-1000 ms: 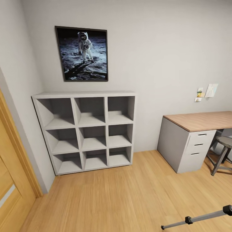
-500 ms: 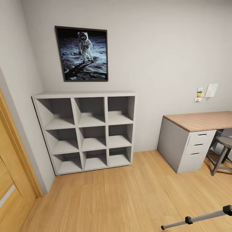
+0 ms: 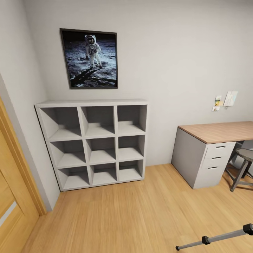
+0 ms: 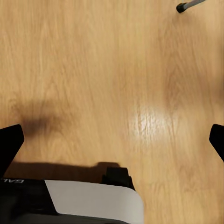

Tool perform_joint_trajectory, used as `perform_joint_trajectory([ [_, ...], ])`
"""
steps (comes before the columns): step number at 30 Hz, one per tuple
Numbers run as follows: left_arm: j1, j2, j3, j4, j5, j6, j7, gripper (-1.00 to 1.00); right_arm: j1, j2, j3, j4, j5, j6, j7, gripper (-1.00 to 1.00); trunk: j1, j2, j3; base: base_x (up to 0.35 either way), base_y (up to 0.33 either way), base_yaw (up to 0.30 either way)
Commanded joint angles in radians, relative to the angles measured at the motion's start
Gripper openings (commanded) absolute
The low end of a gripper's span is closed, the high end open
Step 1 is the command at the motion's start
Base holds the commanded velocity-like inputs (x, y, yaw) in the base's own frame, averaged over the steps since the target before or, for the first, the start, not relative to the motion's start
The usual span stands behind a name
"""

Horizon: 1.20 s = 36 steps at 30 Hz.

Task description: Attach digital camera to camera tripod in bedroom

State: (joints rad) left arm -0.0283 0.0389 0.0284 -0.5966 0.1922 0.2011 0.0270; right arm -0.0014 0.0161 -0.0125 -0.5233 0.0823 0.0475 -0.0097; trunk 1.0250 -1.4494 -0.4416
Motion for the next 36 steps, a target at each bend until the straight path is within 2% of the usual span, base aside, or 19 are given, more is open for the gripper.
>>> perform_joint_trajectory([
  [1, -0.002, 0.000, -0.001, -0.005, 0.010, 0.007, 0.002, 1.00, 0.000, 0.000, -0.001, -0.005, 0.008, 0.007, -0.001, 1.00, 0.000, -0.001, -0.001, 0.000, 0.000, 0.000],
  [13, -0.008, -0.002, -0.013, -0.009, 0.009, 0.004, -0.002, 1.00, 0.000, 0.001, -0.002, -0.016, 0.007, 0.015, -0.001, 1.00, 0.000, -0.001, -0.001, 0.000, 0.000, 0.000],
  [22, -0.008, -0.013, -0.015, -0.006, 0.009, 0.003, 0.005, 1.00, 0.000, 0.001, -0.004, -0.015, 0.005, 0.007, -0.001, 1.00, 0.000, -0.001, -0.001, 0.000, 0.000, 0.000],
  [36, -0.009, -0.016, -0.012, -0.010, 0.009, 0.003, 0.009, 1.00, 0.000, 0.001, -0.011, -0.015, 0.005, 0.005, -0.002, 1.00, 0.004, -0.008, -0.004, 0.000, 0.000, 0.000],
])
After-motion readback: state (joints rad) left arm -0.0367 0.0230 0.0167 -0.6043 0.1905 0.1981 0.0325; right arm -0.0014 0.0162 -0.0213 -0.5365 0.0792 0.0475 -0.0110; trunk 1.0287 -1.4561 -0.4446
